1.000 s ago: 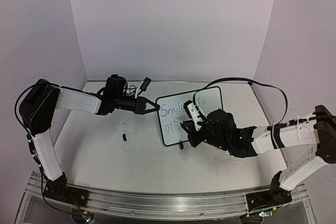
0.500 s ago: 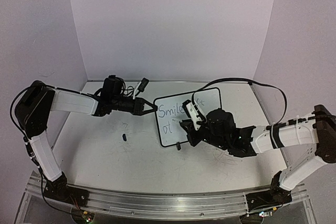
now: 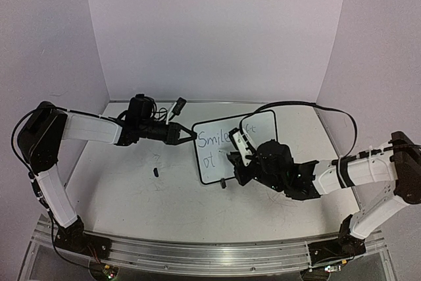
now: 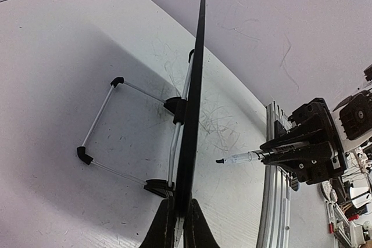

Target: Write a sentence on the whiteboard

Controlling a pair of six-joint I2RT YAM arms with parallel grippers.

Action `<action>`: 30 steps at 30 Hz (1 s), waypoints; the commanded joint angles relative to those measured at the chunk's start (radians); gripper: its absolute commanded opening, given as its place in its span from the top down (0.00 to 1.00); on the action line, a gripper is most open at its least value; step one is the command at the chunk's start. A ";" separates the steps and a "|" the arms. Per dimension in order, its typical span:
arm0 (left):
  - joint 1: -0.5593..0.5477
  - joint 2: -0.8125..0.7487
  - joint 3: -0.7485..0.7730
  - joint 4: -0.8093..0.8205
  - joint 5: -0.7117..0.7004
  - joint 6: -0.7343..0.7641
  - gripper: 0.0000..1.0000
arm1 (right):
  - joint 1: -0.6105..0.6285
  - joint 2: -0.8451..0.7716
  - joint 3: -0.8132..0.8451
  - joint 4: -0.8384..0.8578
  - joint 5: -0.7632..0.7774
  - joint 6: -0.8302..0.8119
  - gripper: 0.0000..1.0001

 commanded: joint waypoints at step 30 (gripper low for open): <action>0.006 -0.031 0.024 0.008 0.005 0.013 1.00 | 0.005 0.134 0.127 0.031 0.032 0.008 1.00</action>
